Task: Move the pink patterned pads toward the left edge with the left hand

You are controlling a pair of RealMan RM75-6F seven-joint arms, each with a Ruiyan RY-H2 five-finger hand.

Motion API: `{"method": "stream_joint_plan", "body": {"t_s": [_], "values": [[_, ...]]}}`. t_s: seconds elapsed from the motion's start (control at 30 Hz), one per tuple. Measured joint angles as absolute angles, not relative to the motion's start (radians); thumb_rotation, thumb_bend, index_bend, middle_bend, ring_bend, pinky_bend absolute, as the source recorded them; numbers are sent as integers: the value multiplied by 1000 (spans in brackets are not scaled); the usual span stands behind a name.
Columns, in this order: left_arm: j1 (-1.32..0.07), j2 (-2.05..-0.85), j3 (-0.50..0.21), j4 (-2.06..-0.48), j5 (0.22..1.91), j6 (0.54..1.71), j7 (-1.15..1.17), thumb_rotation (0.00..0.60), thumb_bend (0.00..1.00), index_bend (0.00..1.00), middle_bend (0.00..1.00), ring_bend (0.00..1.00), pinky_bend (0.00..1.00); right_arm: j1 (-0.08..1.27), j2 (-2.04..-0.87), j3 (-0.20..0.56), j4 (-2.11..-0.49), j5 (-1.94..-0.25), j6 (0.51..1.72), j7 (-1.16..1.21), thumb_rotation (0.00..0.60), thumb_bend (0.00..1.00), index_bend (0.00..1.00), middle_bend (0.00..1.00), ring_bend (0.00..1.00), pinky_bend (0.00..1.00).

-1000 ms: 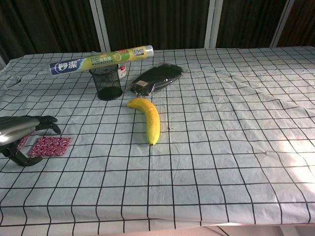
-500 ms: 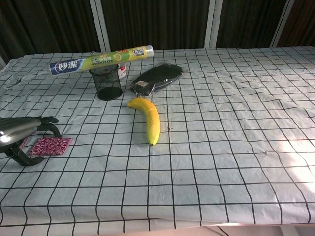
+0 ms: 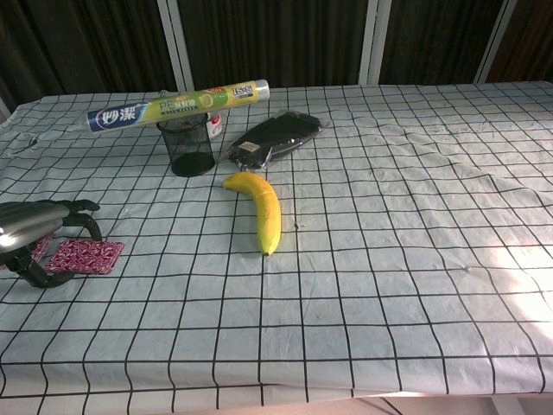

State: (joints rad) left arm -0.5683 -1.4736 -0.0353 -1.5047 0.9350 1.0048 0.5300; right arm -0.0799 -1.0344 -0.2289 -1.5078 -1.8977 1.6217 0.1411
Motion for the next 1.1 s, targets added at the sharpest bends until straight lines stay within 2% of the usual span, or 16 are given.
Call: {"method": "stream_joint_plan", "body": {"t_s": [0.3,0.6,0.9,1.1], "values": [[-560,-1463,-32,-1519,963,1031,523,600,357,527,29,0,0,-80,-1035,-228,-1508,-1897,1621,140,600,199,0,0,0,0],[-523,-1412,-16,-1572,1063,1094,477,600,357,553,57,0,13,-79,-1037,-228,-1510,-1897,1616,133,600,199,0,0,0,0],[-438,-1311,72,-1610,1178,1138,384,600,356,526,57,0,0,-79,-1037,-228,-1512,-1896,1615,130,600,198,0,0,0,0],[-398,-1299,104,-1583,1227,1159,334,600,343,491,53,0,0,-78,-1039,-228,-1515,-1896,1609,124,600,198,0,0,0,0]]}}
